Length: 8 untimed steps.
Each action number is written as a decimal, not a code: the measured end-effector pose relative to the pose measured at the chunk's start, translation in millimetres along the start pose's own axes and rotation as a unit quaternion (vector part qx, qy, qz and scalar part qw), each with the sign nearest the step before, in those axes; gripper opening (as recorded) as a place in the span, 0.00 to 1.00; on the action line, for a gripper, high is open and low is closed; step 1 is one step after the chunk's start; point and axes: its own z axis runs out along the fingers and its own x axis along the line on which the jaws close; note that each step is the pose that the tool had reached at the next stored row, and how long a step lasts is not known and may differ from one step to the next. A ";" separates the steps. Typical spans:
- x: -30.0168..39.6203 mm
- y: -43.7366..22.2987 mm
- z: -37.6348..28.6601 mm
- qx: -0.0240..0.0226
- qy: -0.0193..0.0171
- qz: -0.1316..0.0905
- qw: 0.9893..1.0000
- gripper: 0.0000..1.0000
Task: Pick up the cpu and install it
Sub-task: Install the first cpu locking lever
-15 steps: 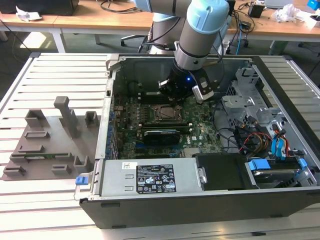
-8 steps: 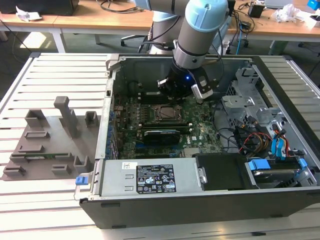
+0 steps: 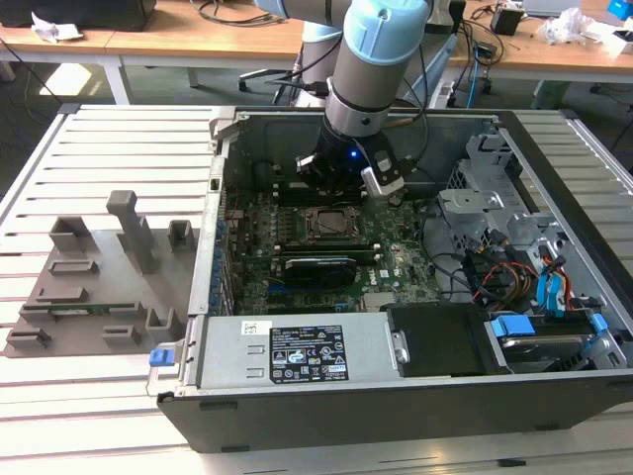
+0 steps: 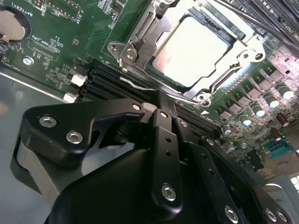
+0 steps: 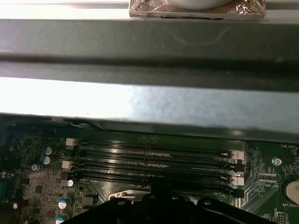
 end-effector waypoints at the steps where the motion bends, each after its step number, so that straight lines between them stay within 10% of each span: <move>1: -0.3 0.0 0.0 -0.001 0.000 0.000 1.000 0.11; 8: -11.3 -1.0 -0.8 -0.004 0.003 0.000 1.000 0.11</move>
